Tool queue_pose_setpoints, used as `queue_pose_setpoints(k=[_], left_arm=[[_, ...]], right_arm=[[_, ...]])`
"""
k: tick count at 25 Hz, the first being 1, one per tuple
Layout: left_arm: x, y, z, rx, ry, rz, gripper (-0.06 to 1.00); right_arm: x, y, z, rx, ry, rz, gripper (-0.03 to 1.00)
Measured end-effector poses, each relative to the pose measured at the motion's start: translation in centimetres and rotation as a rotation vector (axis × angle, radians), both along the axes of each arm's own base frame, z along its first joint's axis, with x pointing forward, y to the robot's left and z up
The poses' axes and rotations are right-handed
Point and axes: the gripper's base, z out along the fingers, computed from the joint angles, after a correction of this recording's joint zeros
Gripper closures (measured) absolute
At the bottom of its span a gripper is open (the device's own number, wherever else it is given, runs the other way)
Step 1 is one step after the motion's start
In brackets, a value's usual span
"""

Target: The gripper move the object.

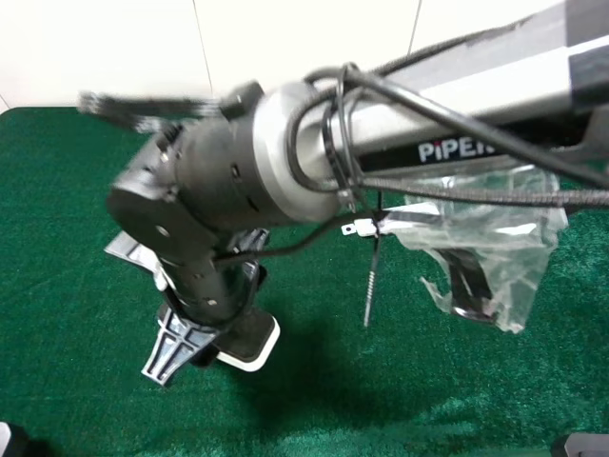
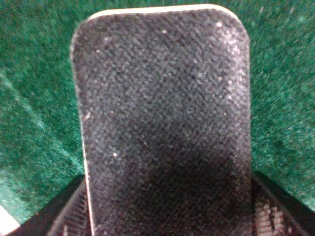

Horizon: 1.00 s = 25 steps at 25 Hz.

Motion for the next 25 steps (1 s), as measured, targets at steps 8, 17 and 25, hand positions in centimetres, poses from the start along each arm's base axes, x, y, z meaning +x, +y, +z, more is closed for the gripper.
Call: queue_pose_setpoints(k=[8, 17, 25], left_arm=[[0.0, 0.0, 0.0, 0.0, 0.0, 0.0, -0.02], [0.0, 0.0, 0.0, 0.0, 0.0, 0.0, -0.02], [0.0, 0.0, 0.0, 0.0, 0.0, 0.0, -0.02]], right_arm=[[0.4, 1.2, 2.9, -0.004, 0.0, -0.003, 0.5], [0.6, 1.3, 5.9, 0.01, -0.011, -0.011, 0.5], [2.7, -0.7, 9.2, 0.041, -0.024, -0.116, 0.5]])
